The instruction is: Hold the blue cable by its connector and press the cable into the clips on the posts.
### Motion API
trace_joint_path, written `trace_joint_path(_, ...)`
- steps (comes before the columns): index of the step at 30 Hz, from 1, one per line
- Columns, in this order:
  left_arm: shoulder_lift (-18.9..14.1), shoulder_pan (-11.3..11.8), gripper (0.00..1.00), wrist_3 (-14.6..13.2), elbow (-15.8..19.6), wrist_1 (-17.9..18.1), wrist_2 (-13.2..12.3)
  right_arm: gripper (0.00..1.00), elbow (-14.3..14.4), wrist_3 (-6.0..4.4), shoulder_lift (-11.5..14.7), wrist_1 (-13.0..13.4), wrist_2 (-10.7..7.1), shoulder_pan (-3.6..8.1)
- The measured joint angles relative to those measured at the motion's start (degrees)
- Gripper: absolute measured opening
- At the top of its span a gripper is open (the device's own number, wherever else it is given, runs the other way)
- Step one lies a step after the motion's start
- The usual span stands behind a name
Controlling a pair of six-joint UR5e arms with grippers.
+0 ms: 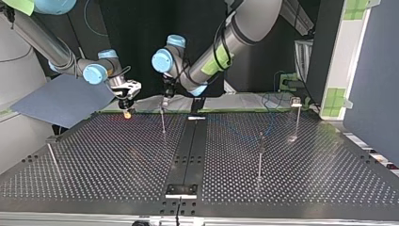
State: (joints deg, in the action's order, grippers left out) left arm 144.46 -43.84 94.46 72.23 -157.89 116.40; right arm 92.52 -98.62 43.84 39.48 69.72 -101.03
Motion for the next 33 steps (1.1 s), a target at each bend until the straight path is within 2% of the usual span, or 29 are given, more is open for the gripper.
trace_joint_path(13,1.26,0.14,1.0,1.4,0.0,4.95,-0.12,0.0,0.0,0.03,0.0,0.0,0.06,0.0)
trace_joint_path(33,1.26,0.22,1.0,1.54,0.0,4.97,-0.17,0.0,0.0,-0.11,0.0,0.0,0.06,0.0)
